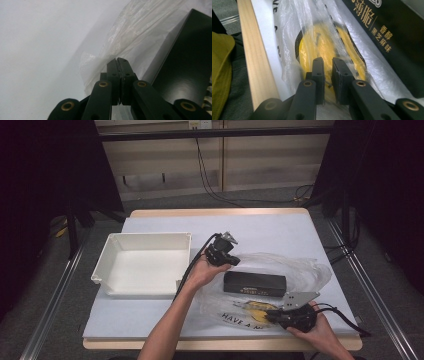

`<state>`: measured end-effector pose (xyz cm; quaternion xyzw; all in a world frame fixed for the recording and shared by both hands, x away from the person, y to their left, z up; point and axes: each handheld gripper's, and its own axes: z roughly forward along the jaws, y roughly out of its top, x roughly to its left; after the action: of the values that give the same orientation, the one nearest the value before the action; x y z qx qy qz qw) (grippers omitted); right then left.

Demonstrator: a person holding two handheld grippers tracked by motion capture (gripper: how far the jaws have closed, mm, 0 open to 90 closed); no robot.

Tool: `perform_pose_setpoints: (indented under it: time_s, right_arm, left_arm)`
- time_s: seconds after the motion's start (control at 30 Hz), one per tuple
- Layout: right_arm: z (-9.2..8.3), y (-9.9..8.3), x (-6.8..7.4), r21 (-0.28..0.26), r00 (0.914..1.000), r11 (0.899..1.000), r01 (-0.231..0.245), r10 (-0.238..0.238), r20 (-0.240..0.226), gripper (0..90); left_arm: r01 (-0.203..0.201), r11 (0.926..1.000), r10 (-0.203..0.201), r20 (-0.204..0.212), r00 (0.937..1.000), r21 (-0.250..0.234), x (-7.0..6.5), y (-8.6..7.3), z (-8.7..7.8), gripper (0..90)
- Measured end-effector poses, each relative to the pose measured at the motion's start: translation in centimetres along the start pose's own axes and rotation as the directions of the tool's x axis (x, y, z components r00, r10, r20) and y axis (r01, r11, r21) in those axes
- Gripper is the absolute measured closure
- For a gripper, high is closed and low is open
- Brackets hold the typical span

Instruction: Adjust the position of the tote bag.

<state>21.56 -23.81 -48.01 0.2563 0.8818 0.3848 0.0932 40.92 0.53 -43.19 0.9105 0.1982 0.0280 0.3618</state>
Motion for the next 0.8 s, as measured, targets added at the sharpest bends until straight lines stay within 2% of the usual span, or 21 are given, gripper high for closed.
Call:
perform_pose_setpoints:
  time_s: [0.17,0.23,0.27,0.3,0.37,0.4,0.47,0.5,0.53,0.57,0.7,0.8]
  right_arm:
    - [-0.2,-0.2,0.2,0.001,1.0,1.0,0.001,-0.001,0.003,79.9]
    - [-0.2,-0.2,0.3,0.004,1.0,1.0,0.002,-0.002,-0.001,79.5]
    - [-0.2,-0.1,0.3,0.004,1.0,1.0,0.0,0.0,0.002,79.4]
    - [-0.2,-0.1,0.2,0.002,1.0,1.0,0.0,0.0,0.006,79.2]
    - [-0.3,-0.1,0.2,-0.004,0.9999,1.0,-0.009,0.009,0.015,77.7]
    - [-0.5,0.0,0.2,-0.019,0.9996,1.0,-0.016,0.016,0.023,73.6]
    - [-0.7,0.0,0.1,-0.03,0.9992,0.999,-0.018,0.019,0.036,70.9]
    - [-1.1,0.0,0.1,-0.052,0.9981,0.999,-0.018,0.021,0.058,68.3]
    - [-1.1,0.0,0.1,-0.052,0.9981,0.999,-0.018,0.021,0.058,68.3]
    - [-1.3,0.1,0.1,-0.068,0.9973,0.997,-0.02,0.024,0.069,65.6]
    - [-2.2,0.2,0.0,-0.127,0.9921,0.991,-0.031,0.046,0.117,52.3]
    - [-2.9,0.1,0.1,-0.178,0.9897,0.983,-0.04,0.063,0.129,44.1]
  left_arm:
    - [0.026,0.9996,-0.025,-0.013,0.9996,0.014,0.8,-0.3,0.3,89.4]
    - [0.019,0.9993,-0.018,-0.017,0.9997,0.033,1.0,-0.2,0.4,89.0]
    - [0.03,0.9993,-0.029,-0.017,0.9994,0.02,0.9,-0.1,0.6,89.0]
    - [0.019,0.9993,-0.018,-0.021,0.9996,0.031,1.0,0.0,0.5,88.8]
    - [0.021,0.9996,-0.021,-0.02,0.9996,0.019,1.0,0.2,0.4,88.4]
    - [0.029,0.9996,-0.029,-0.023,0.9993,0.007,1.0,0.2,0.4,87.1]
    - [0.036,0.9994,-0.036,-0.021,0.9992,0.004,0.9,0.1,0.2,86.0]
    - [0.013,0.9998,-0.013,-0.019,0.9997,0.012,0.9,0.0,0.1,83.3]
    - [0.025,0.9997,-0.025,-0.011,0.9996,-0.005,0.7,0.0,0.0,83.3]
    - [0.018,0.9997,-0.018,-0.01,0.9998,-0.018,0.6,-0.1,-0.1,82.0]
    - [0.004,0.9998,-0.004,-0.014,0.9999,-0.021,0.1,-0.1,-0.9,74.5]
    - [-0.015,0.9992,0.015,-0.008,0.9999,-0.037,-0.2,-0.2,-1.8,71.9]
